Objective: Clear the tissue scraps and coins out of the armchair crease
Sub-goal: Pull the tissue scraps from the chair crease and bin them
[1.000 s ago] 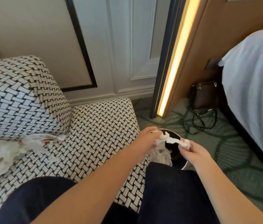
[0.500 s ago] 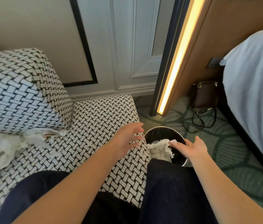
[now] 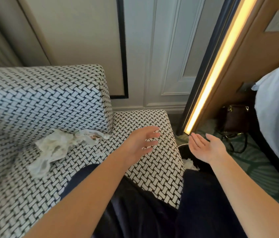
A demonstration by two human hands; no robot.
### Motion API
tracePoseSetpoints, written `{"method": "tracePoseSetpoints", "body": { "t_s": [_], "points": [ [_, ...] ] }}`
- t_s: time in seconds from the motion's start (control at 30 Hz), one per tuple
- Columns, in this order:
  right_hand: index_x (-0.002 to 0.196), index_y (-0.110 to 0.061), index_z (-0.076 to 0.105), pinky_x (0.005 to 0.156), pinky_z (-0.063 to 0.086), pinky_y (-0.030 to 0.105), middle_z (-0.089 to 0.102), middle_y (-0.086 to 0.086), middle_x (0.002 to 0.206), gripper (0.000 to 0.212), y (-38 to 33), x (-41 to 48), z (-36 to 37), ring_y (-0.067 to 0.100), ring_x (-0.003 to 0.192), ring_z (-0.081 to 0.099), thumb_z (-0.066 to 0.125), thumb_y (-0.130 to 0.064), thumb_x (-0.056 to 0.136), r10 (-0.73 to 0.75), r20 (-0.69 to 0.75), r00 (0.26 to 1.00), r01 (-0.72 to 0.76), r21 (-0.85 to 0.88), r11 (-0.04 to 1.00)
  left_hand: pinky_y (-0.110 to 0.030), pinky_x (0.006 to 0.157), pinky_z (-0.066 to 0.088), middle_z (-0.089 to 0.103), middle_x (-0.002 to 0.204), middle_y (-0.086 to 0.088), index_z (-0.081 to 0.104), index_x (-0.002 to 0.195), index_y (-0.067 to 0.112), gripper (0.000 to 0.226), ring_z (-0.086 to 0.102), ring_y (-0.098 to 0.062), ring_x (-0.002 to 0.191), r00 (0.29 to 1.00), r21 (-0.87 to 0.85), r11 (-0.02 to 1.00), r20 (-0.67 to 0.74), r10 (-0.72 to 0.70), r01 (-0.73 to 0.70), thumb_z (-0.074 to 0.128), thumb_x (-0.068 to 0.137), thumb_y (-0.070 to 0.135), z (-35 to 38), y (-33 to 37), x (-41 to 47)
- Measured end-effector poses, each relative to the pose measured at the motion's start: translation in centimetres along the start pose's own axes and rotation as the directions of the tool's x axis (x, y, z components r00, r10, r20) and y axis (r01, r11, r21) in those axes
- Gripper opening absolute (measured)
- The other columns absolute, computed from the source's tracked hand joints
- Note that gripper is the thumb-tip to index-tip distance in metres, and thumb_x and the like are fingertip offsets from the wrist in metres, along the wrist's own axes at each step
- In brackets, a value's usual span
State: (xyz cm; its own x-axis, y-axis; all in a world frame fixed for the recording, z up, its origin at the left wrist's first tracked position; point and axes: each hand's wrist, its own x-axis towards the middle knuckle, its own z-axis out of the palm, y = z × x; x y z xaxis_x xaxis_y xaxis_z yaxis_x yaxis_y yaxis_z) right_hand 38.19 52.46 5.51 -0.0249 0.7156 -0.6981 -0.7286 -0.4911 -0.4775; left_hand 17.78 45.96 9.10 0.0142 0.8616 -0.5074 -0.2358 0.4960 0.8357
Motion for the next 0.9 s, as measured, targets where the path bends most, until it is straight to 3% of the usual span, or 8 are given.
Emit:
{"method": "tracePoseSetpoints", "body": {
  "t_s": [0.27, 0.37, 0.5, 0.6, 0.7, 0.77, 0.83, 0.9],
  "points": [
    [0.107, -0.007, 0.059, 0.089, 0.049, 0.026, 0.065, 0.003, 0.105, 0.017, 8.8, -5.8, 9.6, 0.015, 0.096, 0.06, 0.047, -0.013, 0.096, 0.065, 0.172, 0.983, -0.021, -0.244, 0.969, -0.034, 0.092, 0.047, 0.067, 0.111, 0.0, 0.064, 0.115, 0.02, 0.025, 0.061, -0.018, 0.097, 0.984, -0.033, 0.993, -0.139, 0.111, -0.116, 0.055, 0.093, 0.028, -8.8, 1.0, -5.2],
    [0.11, -0.006, 0.061, 0.08, 0.049, 0.025, 0.065, 0.003, 0.093, 0.02, 12.8, -6.9, 12.3, 0.015, 0.083, 0.06, 0.048, -0.012, 0.095, 0.13, 0.231, 0.964, -0.05, -0.325, 0.944, -0.034, 0.093, 0.045, 0.067, 0.107, 0.0, 0.065, 0.111, 0.018, 0.022, 0.06, -0.019, 0.097, 0.966, -0.056, 0.988, -0.224, 0.131, -0.147, 0.053, 0.094, 0.026, -12.8, 0.9, -6.7],
    [0.109, -0.005, 0.062, 0.07, 0.049, 0.024, 0.066, 0.003, 0.085, 0.02, 18.1, -7.6, 15.1, 0.015, 0.077, 0.059, 0.05, -0.011, 0.094, 0.199, 0.286, 0.938, -0.061, -0.428, 0.902, -0.034, 0.092, 0.047, 0.067, 0.112, -0.002, 0.064, 0.114, 0.016, 0.024, 0.062, -0.02, 0.102, 0.927, -0.058, 0.986, -0.354, 0.124, -0.154, 0.054, 0.094, 0.025, -18.3, 0.1, -8.1],
    [0.095, -0.009, 0.062, 0.069, 0.049, 0.024, 0.066, 0.002, 0.085, 0.011, 21.8, -7.3, 16.5, 0.016, 0.078, 0.059, 0.051, -0.012, 0.094, 0.141, 0.306, 0.942, 0.047, -0.534, 0.844, -0.033, 0.09, 0.047, 0.066, 0.112, -0.001, 0.062, 0.114, 0.015, 0.024, 0.06, -0.02, 0.104, 0.894, -0.023, 0.992, -0.436, 0.103, -0.126, 0.055, 0.093, 0.027, -21.8, -0.8, -8.8],
    [0.091, -0.012, 0.067, 0.071, 0.041, 0.021, 0.064, 0.003, 0.087, 0.018, 24.9, -4.8, 16.9, 0.018, 0.085, 0.052, 0.05, -0.015, 0.094, -0.076, 0.353, 0.933, 0.326, -0.734, 0.595, -0.032, 0.087, 0.048, 0.066, 0.109, -0.001, 0.061, 0.112, 0.015, 0.022, 0.06, -0.019, 0.101, 0.847, -0.023, 0.996, -0.527, 0.066, -0.092, 0.056, 0.093, 0.024, -24.1, -1.8, -9.2],
    [0.103, -0.004, 0.067, 0.07, 0.044, 0.021, 0.061, 0.006, 0.089, 0.025, 26.8, -3.2, 16.8, 0.019, 0.084, 0.053, 0.05, -0.019, 0.094, -0.212, 0.307, 0.928, 0.371, -0.817, 0.441, -0.034, 0.09, 0.048, 0.066, 0.108, -0.001, 0.062, 0.11, 0.015, 0.02, 0.06, -0.021, 0.101, 0.83, -0.047, 0.996, -0.556, 0.04, -0.08, 0.056, 0.093, 0.023, -25.3, -2.6, -9.4],
    [0.094, -0.01, 0.067, 0.072, 0.053, 0.032, 0.056, -0.001, 0.081, 0.019, 28.1, -2.6, 16.9, 0.021, 0.085, 0.058, 0.053, -0.023, 0.092, -0.411, 0.293, 0.863, 0.428, -0.857, 0.288, -0.034, 0.09, 0.048, 0.066, 0.109, -0.002, 0.062, 0.111, 0.015, 0.019, 0.061, -0.021, 0.101, 0.82, -0.069, 0.995, -0.572, 0.014, -0.065, 0.055, 0.094, 0.021, -26.4, -3.7, -9.6],
    [0.086, -0.014, 0.069, 0.076, 0.05, 0.034, 0.047, -0.008, 0.074, 0.02, 28.2, -3.2, 17.2, 0.019, 0.089, 0.053, 0.053, -0.024, 0.089, -0.462, 0.37, 0.806, 0.486, -0.859, 0.16, -0.034, 0.091, 0.047, 0.066, 0.109, -0.003, 0.063, 0.11, 0.016, 0.019, 0.061, -0.021, 0.1, 0.81, -0.09, 0.995, -0.586, -0.012, -0.05, 0.055, 0.093, 0.019, -27.0, -4.7, -9.5]
  ]
}}
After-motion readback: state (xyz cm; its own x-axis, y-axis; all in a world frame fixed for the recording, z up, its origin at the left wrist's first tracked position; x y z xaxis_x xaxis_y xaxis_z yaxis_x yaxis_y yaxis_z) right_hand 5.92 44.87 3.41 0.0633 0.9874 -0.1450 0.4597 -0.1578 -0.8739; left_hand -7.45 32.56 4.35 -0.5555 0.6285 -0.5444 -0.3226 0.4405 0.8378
